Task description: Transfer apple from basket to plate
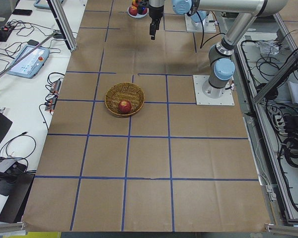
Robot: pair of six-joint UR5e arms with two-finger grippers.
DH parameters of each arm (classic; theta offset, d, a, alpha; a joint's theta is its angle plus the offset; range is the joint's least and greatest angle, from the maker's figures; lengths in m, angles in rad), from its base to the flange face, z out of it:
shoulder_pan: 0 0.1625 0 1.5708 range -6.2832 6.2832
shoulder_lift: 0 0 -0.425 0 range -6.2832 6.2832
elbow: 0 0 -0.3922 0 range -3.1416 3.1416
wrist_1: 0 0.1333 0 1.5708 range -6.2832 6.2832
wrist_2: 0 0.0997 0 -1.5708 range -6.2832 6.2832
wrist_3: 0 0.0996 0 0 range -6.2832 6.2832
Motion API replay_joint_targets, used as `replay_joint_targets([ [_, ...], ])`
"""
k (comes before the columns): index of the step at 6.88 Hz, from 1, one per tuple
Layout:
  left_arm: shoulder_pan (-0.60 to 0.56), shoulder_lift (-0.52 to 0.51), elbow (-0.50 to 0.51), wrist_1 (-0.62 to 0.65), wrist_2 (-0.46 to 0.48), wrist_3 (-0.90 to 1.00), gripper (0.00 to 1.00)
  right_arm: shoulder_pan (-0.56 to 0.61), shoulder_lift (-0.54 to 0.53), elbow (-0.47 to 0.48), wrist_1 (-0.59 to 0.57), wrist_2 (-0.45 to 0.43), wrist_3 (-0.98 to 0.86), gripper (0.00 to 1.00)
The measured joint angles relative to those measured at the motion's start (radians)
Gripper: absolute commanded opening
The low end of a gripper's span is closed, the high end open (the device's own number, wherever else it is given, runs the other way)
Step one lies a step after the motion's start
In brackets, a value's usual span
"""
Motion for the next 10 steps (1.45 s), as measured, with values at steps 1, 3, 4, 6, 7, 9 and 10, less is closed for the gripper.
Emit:
replay_joint_targets([
  [1, 0.0, 0.0, 0.0, 0.0, 0.0, 0.0, 0.99, 0.004, -0.018, -0.029, 0.034, 0.003, 0.003, 1.0],
  [3, 0.0, 0.0, 0.0, 0.0, 0.0, 0.0, 0.99, 0.037, -0.076, -0.137, 0.239, 0.011, 0.027, 1.0],
  [4, 0.0, -0.001, 0.0, 0.0, 0.0, 0.0, 0.99, 0.077, -0.115, -0.181, 0.346, 0.012, 0.073, 1.0],
  [6, 0.0, -0.001, 0.0, 0.0, 0.0, 0.001, 0.99, 0.184, -0.193, -0.207, 0.476, 0.013, 0.248, 1.0],
  [7, 0.0, -0.001, 0.0, 0.0, 0.0, 0.0, 0.99, 0.251, -0.226, -0.207, 0.517, 0.013, 0.359, 1.0],
  [9, 0.0, -0.001, 0.0, -0.001, 0.0, 0.0, 0.99, 0.385, -0.266, -0.203, 0.551, 0.013, 0.545, 1.0],
  [10, 0.0, -0.001, 0.0, -0.002, 0.0, 0.0, 0.99, 0.418, -0.275, -0.2, 0.555, 0.012, 0.588, 1.0],
])
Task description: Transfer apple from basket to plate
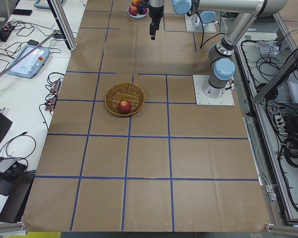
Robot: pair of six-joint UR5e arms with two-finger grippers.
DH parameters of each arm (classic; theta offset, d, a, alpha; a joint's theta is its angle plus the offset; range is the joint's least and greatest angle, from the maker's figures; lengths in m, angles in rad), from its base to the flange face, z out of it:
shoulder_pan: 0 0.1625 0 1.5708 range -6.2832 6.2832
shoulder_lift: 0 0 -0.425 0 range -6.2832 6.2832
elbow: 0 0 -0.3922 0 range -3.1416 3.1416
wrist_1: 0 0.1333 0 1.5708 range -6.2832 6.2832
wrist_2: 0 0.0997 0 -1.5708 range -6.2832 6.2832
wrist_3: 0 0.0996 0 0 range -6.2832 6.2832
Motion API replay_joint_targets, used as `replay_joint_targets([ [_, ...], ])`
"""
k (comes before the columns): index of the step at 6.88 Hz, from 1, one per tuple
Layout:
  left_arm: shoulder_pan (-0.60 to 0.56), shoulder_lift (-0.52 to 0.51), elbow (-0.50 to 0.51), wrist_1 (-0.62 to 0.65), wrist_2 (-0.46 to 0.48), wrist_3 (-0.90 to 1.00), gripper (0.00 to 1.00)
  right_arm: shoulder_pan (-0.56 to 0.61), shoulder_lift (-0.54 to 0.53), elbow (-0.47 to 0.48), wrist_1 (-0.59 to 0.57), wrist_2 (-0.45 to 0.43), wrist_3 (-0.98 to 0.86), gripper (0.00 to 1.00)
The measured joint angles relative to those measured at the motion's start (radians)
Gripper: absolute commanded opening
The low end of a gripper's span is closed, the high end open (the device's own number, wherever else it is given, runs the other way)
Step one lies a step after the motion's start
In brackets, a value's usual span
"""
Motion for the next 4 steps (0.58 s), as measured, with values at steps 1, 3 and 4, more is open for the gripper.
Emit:
replay_joint_targets([
  [1, 0.0, 0.0, 0.0, -0.001, 0.0, 0.0, 0.99, 0.013, -0.01, 0.003, 0.001, -0.001, 0.017, 1.0],
  [3, -0.001, 0.001, 0.0, -0.002, 0.0, -0.002, 0.99, 0.019, -0.019, 0.014, 0.0, -0.001, 0.024, 1.0],
  [4, -0.002, 0.001, 0.001, -0.002, 0.0, -0.003, 0.99, 0.019, -0.02, 0.017, -0.002, -0.001, 0.024, 1.0],
])
